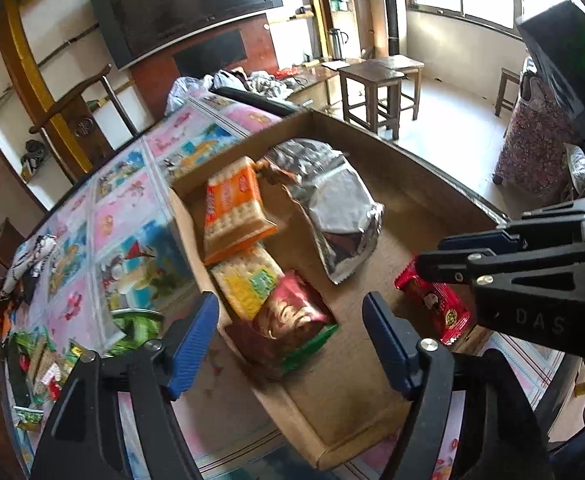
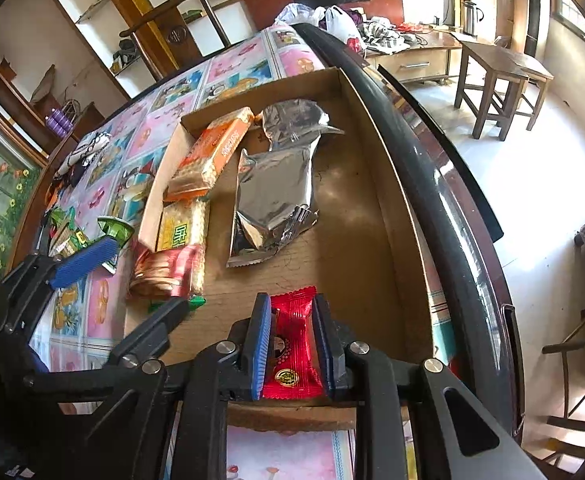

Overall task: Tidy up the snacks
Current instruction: 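Open the left tool to drop the dark red candy while the right tool lowers and releases the red candy, then move both open tools back from the box to the snack pile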

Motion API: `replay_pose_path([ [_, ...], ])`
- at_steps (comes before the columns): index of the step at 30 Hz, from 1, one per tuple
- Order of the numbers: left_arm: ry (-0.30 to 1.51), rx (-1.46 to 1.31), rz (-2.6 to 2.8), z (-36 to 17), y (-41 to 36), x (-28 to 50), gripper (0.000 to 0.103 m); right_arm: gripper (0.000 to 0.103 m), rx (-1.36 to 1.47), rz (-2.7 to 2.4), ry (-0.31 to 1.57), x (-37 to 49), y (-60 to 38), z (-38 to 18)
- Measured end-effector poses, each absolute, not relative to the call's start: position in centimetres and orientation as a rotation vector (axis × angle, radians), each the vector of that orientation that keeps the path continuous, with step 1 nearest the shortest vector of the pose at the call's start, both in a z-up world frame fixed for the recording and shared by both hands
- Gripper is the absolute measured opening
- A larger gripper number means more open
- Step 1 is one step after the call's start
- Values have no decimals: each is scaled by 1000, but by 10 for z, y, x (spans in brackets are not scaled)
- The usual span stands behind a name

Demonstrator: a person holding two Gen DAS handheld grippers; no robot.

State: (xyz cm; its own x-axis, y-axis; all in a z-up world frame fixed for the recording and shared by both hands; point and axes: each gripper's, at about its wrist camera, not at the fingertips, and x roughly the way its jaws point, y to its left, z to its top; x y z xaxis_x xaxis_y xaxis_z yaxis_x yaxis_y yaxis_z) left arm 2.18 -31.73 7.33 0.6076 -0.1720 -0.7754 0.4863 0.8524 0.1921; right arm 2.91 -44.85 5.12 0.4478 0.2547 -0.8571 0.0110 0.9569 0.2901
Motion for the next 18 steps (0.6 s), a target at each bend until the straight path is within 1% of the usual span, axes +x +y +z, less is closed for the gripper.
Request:
replay_pose_path([
  [4,792,420,-355,86,-309,18,75,23,266,153,1088,26,-444,58],
  [7,764,429,-311,95,-299,15,79,24,258,163,1078,23,-438,63],
  [9,749,426,-280,102,-290,13,80,24,252,172,1073,22,-433,66],
  [13,732,391,-199,116,-264,13,80,24,226,198,1054,18,-418,75],
  [18,700,309,19,138,-204,21,80,24,197,236,1034,17,-399,83],
])
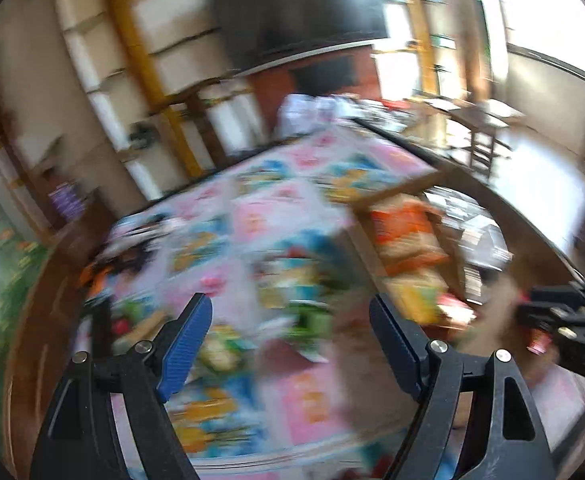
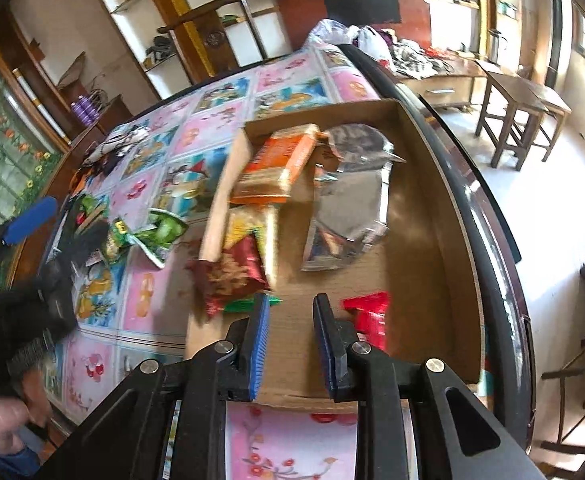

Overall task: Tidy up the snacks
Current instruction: 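Move both open tools back from the box to the snack pile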

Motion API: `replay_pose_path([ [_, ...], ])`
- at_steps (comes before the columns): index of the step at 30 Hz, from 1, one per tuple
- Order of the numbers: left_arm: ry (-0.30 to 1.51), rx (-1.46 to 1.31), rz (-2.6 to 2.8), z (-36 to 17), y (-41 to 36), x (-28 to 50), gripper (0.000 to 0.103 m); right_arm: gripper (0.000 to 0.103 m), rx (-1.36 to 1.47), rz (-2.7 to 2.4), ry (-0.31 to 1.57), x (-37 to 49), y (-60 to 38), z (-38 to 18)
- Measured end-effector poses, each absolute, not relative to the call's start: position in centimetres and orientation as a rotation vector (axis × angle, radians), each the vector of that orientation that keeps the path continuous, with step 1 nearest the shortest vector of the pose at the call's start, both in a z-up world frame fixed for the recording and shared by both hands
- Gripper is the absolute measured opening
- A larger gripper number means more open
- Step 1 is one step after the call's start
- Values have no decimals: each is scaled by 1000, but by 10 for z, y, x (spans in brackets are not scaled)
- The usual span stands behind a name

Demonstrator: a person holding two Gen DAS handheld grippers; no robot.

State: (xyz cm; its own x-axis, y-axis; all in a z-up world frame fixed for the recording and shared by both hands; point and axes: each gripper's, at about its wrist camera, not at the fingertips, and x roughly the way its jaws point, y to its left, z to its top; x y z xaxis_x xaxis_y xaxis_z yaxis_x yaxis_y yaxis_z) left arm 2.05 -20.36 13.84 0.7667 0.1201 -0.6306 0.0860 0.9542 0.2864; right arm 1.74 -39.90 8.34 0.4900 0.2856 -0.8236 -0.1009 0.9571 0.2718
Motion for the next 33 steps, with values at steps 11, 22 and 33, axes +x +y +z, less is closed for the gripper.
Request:
replay_pose_path([
  [11,600,127,398,190,-65,6,83,25,119,355,1005,24,-339,97],
  [22,560,3,579,212,27,-39,84,26,57,462,1020,22,-283,95],
  [33,545,-14,679,217,74,-74,85,27,18,542,1041,17,-233,90],
])
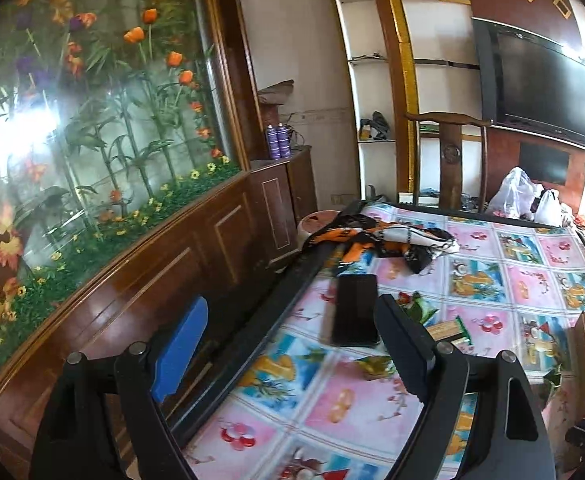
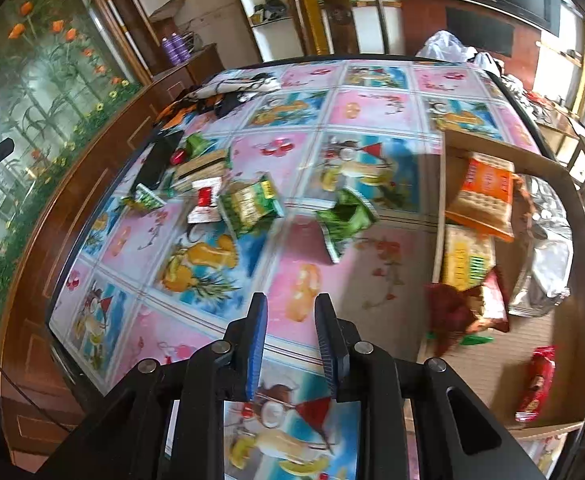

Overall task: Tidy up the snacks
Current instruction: 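Move both open tools back from the box to the snack pile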

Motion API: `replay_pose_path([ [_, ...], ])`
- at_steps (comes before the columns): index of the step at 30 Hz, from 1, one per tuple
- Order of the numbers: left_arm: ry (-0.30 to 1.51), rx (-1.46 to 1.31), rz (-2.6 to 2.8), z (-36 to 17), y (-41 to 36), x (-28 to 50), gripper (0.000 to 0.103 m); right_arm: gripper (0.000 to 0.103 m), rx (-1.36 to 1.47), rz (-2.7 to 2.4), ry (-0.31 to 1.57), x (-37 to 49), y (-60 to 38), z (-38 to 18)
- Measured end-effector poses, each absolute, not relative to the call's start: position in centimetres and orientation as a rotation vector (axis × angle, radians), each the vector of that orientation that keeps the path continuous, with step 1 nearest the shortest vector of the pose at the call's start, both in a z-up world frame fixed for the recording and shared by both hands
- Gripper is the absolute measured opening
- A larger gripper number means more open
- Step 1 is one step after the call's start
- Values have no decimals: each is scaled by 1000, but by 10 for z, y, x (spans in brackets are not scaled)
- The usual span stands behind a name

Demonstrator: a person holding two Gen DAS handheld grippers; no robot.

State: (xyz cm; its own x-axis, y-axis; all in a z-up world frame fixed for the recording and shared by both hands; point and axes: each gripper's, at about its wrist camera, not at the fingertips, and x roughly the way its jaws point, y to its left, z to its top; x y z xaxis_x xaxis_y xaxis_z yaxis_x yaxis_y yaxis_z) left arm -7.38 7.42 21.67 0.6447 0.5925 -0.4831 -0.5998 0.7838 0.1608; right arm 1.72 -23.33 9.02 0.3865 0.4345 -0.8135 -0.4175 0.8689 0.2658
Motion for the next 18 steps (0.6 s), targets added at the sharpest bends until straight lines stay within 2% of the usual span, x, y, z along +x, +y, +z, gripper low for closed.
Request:
replay_pose_path([
  [7,566,-22,684,211,90,-81,85,32,9,566,1058,13,-211,85],
  [11,602,-91,596,202,101,-79,86,40,10,573,1074,15,-203,80],
  [18,742,-156,374,168,108,-68,86,42,10,581,1145,33,-186,63],
])
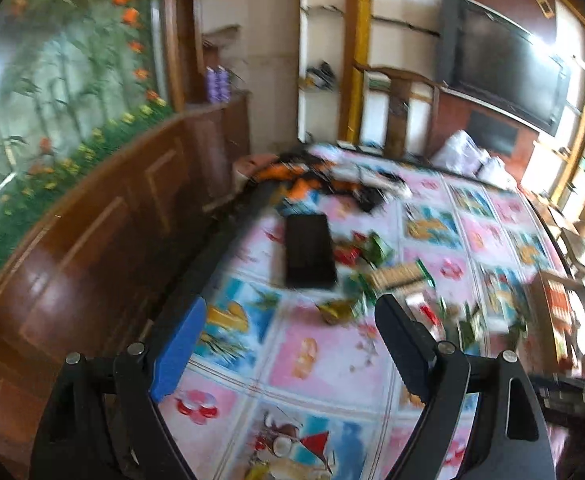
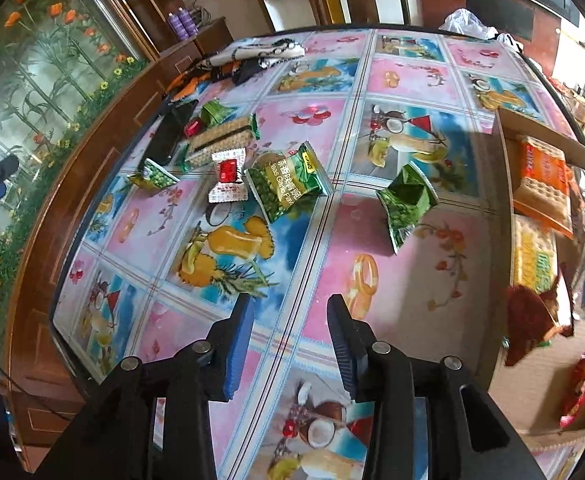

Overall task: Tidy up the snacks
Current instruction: 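Move both open tools back from the box to the snack pile, then grasp the green garlic pea bag with the right tool while the left tool grasps the white-red candy pack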

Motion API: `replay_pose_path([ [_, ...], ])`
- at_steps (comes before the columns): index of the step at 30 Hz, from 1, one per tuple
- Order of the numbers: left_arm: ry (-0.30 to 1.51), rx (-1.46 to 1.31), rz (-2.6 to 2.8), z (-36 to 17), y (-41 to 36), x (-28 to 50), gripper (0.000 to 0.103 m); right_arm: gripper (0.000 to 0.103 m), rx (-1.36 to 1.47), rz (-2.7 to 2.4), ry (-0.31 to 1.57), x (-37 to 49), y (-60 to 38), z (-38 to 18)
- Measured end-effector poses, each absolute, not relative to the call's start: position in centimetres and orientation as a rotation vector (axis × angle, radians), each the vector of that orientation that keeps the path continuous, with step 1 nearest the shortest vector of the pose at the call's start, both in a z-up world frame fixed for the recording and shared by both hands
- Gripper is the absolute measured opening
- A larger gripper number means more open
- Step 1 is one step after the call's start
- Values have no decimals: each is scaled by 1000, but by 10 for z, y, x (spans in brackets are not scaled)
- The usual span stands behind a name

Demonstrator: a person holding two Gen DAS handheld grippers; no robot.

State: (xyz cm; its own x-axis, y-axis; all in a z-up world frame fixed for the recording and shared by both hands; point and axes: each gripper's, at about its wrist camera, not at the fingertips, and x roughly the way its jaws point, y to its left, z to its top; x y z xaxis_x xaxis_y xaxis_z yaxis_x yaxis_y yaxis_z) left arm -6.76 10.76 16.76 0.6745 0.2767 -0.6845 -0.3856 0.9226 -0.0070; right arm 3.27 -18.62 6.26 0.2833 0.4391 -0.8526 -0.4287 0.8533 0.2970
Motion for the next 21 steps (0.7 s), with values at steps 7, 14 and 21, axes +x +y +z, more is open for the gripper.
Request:
replay_pose_path([
  [7,852,-169,295,136,112,-64,86,54,113,574,1208,73,-164,54],
  [14,882,-150,260,123,117,-68,86,56,364,432,1315,123,-152,33],
  [21,907,-156,222,113,117,-66,86,56,290,319,1329,149,-130,23],
])
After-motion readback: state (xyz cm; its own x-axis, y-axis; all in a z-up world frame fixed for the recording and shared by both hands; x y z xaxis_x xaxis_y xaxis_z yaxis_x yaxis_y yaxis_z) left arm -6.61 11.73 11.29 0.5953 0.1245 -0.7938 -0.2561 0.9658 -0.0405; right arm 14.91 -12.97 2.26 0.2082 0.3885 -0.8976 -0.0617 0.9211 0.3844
